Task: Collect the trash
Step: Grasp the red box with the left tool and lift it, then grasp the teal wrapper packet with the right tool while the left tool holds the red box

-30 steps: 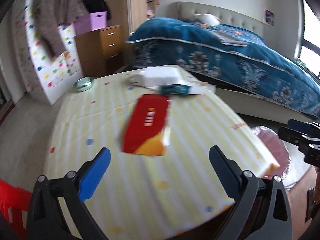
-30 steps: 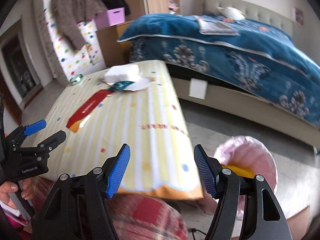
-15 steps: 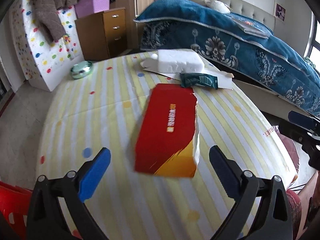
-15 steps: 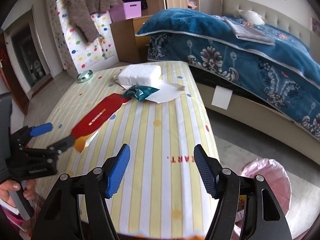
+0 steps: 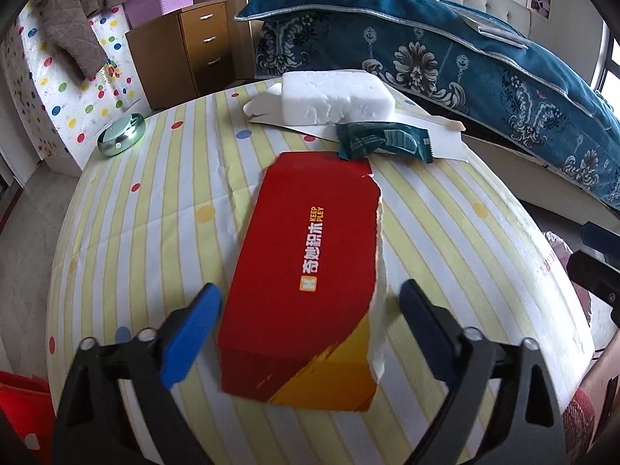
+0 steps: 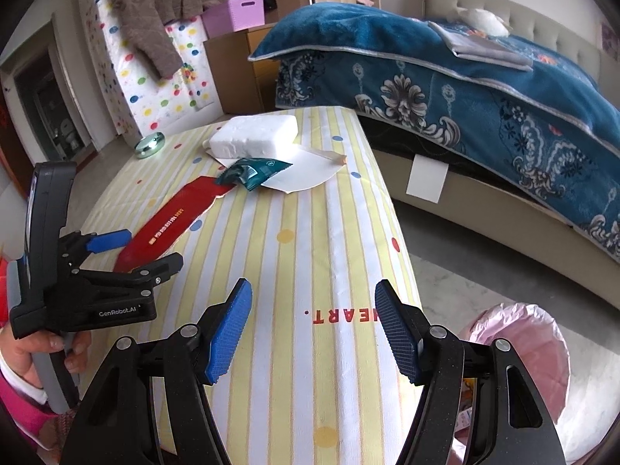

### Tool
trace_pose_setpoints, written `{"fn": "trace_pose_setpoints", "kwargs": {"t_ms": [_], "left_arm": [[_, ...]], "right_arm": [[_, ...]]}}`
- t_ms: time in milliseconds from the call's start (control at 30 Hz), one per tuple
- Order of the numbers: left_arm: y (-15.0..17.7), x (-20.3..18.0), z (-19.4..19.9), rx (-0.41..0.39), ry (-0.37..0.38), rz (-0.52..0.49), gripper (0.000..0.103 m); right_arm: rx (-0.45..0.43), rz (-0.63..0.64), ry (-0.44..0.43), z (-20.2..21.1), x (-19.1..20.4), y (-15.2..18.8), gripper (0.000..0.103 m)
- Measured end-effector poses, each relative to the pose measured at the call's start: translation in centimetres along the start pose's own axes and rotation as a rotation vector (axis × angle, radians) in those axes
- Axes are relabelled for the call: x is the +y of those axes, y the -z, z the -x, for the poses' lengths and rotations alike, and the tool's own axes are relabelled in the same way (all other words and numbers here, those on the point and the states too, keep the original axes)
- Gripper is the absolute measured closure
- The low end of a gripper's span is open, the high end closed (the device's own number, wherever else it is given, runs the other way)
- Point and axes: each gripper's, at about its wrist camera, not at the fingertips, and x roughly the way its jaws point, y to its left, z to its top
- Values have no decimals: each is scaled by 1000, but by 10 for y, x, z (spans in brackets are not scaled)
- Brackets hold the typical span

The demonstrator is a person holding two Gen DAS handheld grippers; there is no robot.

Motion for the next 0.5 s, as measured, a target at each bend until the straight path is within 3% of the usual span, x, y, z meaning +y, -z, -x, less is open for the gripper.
{"fn": "trace_pose_setpoints", "kwargs": {"t_ms": [67, 267, 500], "left_arm": [[2, -1, 4, 3, 3, -11, 28], [20, 13, 20, 6, 2, 20, 30], [28, 46, 73, -126, -10, 120, 30]], "right_arm": [[-2, 1, -2, 2, -1, 1, 37], [-13, 16, -4, 11, 4, 3, 37], [-25, 51, -19, 14, 19, -5, 37]]}}
